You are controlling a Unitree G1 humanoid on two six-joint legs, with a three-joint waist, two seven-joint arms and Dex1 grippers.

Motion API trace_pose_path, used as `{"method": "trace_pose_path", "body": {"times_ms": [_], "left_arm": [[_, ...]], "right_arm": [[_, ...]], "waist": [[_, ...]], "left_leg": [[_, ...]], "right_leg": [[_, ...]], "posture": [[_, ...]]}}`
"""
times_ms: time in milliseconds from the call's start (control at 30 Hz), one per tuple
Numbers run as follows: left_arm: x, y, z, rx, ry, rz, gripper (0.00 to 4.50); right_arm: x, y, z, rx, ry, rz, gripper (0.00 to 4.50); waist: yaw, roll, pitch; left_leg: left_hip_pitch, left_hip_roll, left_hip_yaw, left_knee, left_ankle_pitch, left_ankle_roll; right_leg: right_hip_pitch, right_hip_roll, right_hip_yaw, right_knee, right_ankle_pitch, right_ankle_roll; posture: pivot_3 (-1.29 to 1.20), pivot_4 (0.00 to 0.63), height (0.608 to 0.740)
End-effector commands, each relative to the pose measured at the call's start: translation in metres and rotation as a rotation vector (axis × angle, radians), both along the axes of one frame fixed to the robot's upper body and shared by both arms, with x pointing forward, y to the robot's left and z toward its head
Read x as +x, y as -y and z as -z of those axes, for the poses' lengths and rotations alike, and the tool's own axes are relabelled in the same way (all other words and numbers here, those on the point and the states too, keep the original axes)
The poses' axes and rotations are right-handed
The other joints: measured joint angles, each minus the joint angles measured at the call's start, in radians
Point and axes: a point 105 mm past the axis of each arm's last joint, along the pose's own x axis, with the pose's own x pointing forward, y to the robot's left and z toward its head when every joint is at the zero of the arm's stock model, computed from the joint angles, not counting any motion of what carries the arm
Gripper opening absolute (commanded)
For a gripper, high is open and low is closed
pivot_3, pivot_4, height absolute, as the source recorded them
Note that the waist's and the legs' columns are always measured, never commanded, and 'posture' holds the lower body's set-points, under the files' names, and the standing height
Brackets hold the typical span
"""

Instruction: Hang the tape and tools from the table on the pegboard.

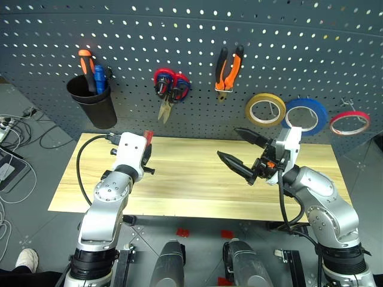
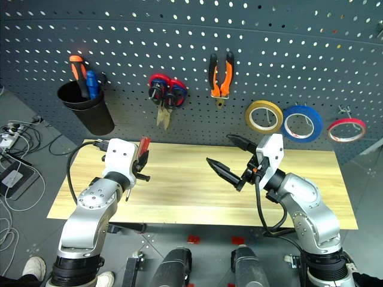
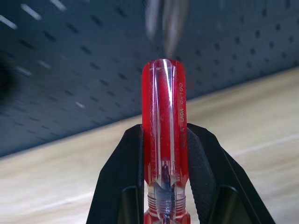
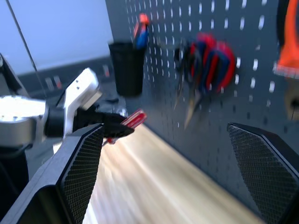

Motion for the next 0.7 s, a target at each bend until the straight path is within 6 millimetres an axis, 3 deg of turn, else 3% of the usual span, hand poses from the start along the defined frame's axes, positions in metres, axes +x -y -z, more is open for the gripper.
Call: {"method": "trace_pose_path", "body": {"times_ms": [33,300,700], "left_arm": [[-0.008,0.002,-0.039,0.031,0.188,-0.006,0.92],[-0.004,-0.004,-0.098,0.114,0.448,-0.068,0.92],[0.038,-0.004,-0.169,0.057,0.663,-0.063,0.92]], "right_arm": [[-0.006,0.0,-0.026,0.073,0.085,0.001,4.5],[-0.002,-0.008,-0.03,0.076,0.117,0.0,4.5],[0.009,-0.021,-0.04,0.107,0.159,-0.002,4.5]], "waist": [[0.007,0.0,-0.018],[0.036,-0.001,-0.064],[0.053,-0.001,-0.094]], "left_leg": [[0.0,0.0,0.0,0.0,0.0,0.0],[0.001,-0.001,0.002,0.001,0.0,0.0],[0.008,-0.001,0.002,0.001,0.0,0.001]], "right_leg": [[0.0,0.0,0.0,0.0,0.0,0.0],[0.001,0.002,0.0,0.0,0.0,0.0],[0.009,0.005,0.003,0.0,0.0,0.0]], "posture": [[0.09,0.108,0.74],[0.11,0.085,0.74],[0.1,0.076,0.74]]}}
